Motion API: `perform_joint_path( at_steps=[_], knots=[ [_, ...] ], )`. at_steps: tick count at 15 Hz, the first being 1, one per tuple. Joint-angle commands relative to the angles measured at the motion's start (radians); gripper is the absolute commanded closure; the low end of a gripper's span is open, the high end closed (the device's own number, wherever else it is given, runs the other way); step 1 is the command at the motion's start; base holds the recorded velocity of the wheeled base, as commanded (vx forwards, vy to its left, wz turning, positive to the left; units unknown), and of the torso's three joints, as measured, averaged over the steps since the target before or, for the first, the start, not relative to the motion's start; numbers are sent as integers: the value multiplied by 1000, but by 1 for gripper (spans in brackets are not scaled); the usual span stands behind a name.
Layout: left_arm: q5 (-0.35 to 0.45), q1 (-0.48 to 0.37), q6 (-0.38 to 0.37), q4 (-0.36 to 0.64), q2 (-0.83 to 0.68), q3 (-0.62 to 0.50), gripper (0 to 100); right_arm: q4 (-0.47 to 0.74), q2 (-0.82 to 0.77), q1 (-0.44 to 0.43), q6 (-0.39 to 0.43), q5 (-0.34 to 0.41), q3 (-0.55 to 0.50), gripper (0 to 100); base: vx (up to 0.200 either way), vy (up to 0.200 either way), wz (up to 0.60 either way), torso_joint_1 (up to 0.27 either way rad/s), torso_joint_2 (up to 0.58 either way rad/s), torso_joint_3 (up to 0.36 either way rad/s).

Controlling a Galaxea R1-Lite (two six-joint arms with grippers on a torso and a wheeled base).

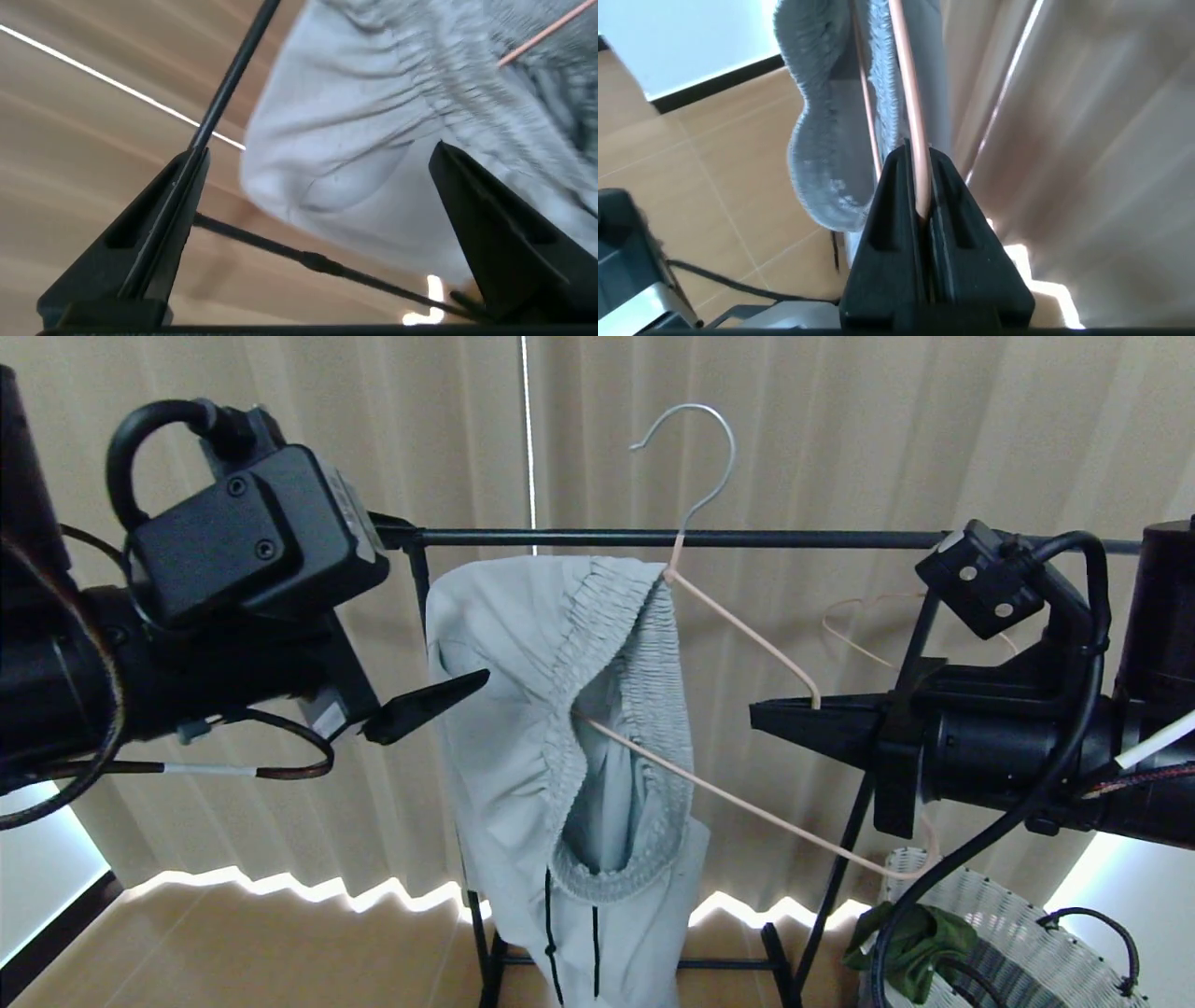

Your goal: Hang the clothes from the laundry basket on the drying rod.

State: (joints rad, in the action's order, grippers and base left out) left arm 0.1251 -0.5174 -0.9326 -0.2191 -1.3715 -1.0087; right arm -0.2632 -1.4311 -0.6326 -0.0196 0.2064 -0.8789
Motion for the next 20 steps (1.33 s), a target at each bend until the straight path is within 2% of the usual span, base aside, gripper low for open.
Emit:
perform_joint_path(
  at_steps=[1, 5, 14, 15, 20],
  knots=[
    [1, -7, -5, -28, -97, -53, 0, 1, -3, -1, 18, 11, 5, 100, 0, 0, 0, 0, 0, 0],
    [1, -9, -23, -28, -152, -117, 0, 1, 0, -6, 33, 64, 9, 100, 0, 0, 0, 0, 0, 0],
    [4, -9, -38, -28, -184, -116, 0, -10, 9, -58, 56, 139, 44, 100, 0, 0, 0, 0, 0, 0],
    [4, -9, -38, -29, -184, -114, 100, -8, 15, -58, 63, 143, 49, 100, 0, 0, 0, 0, 0, 0],
    [4, -9, -38, -28, -182, -110, 100, -10, 37, -58, 63, 154, 60, 100, 0, 0, 0, 0, 0, 0]
  ],
)
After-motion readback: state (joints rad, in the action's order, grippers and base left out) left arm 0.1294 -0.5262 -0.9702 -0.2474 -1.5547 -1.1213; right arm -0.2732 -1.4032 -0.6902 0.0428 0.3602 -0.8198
